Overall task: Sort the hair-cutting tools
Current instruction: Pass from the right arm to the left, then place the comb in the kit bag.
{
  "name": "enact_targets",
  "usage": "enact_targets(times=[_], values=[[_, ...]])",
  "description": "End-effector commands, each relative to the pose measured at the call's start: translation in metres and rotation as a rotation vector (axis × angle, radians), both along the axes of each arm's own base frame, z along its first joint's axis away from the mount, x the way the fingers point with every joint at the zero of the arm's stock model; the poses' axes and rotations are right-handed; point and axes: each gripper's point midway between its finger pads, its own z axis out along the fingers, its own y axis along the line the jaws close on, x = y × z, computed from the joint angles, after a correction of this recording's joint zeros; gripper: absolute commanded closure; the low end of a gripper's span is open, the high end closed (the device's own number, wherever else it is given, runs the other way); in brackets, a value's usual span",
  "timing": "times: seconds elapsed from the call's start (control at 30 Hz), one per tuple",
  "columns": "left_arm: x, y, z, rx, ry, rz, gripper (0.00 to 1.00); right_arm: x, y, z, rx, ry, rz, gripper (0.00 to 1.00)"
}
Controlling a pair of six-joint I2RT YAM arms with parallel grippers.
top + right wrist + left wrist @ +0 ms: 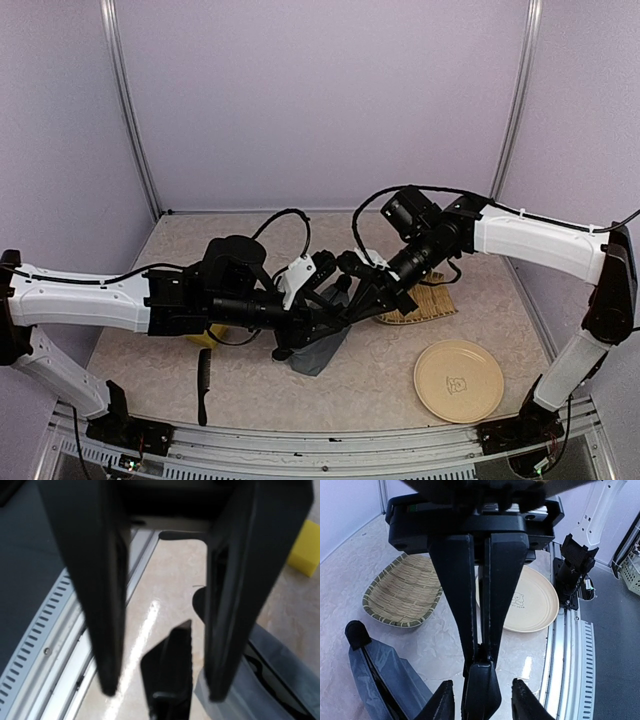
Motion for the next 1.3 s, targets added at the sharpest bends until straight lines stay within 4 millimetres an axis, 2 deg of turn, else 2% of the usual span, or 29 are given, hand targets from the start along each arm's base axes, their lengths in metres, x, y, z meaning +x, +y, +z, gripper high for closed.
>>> enact_targets(times=[0.0,0.17,0.3,0.37,0.47,0.5,0.6,0.7,0.8,0.97,1.13,1.27], values=[[-0.001,-0.009,0.009,-0.007,-0.019,-0.03,0.67,-0.005,0.003,0.005,0.009,0.026,0.021,1.0],[-0.003,-0.011,0.011,-0.017,-0.016,-0.047,0.81,-0.004,0.002,0.004,0.003,0.014,0.017,0.98],[0.006,-0.006,0.008,-0.002,-0.017,-0.001,0.89,0.006,-0.001,0.005,0.008,-0.016,-0.018,0.72],[0.022,0.003,0.006,0.013,-0.009,0.081,0.92,0.031,-0.008,0.01,0.033,-0.034,-0.089,0.62],[0.049,0.019,-0.004,0.04,0.037,0.202,0.93,0.086,-0.025,0.021,0.098,0.007,-0.253,0.57],[0.056,0.023,-0.009,0.053,0.053,0.231,0.93,0.105,-0.03,0.019,0.098,0.022,-0.322,0.56],[0.07,0.029,-0.024,0.093,0.103,0.273,0.94,0.154,-0.041,-0.002,0.053,0.077,-0.492,0.54],[0.08,0.027,-0.036,0.119,0.153,0.302,0.94,0.174,-0.043,-0.028,0.01,0.161,-0.538,0.54],[0.09,0.022,-0.048,0.128,0.204,0.339,0.94,0.185,-0.038,-0.048,-0.024,0.231,-0.56,0.52],[0.104,0.018,-0.067,0.159,0.252,0.388,0.94,0.19,-0.025,-0.075,-0.07,0.402,-0.531,0.54],[0.112,0.02,-0.078,0.173,0.272,0.41,0.94,0.184,-0.017,-0.082,-0.054,0.519,-0.48,0.64],[0.11,0.017,-0.089,0.189,0.303,0.401,0.94,0.18,-0.016,-0.085,-0.048,0.556,-0.467,0.64]])
